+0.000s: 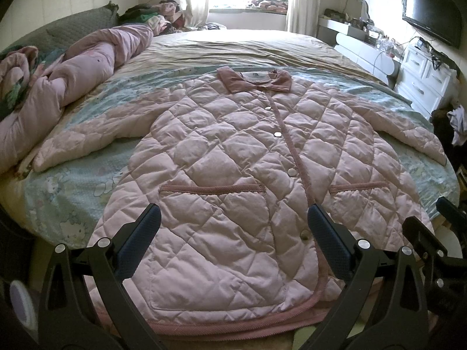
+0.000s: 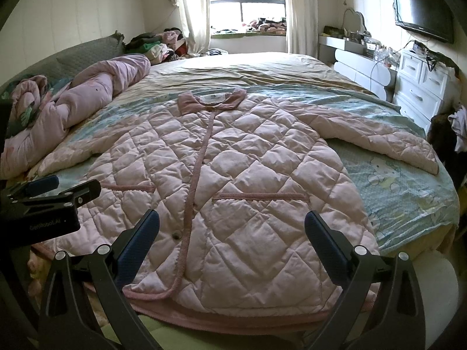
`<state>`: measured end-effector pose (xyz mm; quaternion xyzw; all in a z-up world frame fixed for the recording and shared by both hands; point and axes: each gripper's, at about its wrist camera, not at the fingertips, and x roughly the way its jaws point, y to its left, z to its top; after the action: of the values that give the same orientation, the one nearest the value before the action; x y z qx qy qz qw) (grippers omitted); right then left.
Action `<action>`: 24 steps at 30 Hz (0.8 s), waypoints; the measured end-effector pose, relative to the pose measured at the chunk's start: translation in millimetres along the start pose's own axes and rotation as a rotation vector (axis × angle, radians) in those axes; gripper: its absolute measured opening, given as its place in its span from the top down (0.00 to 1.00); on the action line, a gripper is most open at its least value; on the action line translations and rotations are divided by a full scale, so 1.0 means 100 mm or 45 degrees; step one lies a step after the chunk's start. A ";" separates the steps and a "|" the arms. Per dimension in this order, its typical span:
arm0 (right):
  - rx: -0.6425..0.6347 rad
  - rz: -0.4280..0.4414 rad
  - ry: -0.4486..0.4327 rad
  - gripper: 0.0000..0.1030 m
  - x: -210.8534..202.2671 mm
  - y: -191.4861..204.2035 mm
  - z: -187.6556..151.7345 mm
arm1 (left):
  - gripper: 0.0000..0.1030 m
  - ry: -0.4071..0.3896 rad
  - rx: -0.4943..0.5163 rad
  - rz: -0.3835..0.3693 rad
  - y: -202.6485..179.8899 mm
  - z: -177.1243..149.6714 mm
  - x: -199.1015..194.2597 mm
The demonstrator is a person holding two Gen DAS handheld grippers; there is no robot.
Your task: Fold large clothes
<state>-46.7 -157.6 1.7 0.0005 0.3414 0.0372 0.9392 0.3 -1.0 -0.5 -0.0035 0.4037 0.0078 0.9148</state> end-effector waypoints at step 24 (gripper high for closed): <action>-0.007 0.013 0.015 0.04 0.02 -0.02 -0.02 | 0.09 0.039 0.006 0.017 0.10 -0.02 0.11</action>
<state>-46.3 -159.7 -0.6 -0.0007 0.3466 0.0429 0.9370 6.2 8.8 -10.2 0.0013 0.4178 0.0130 0.9084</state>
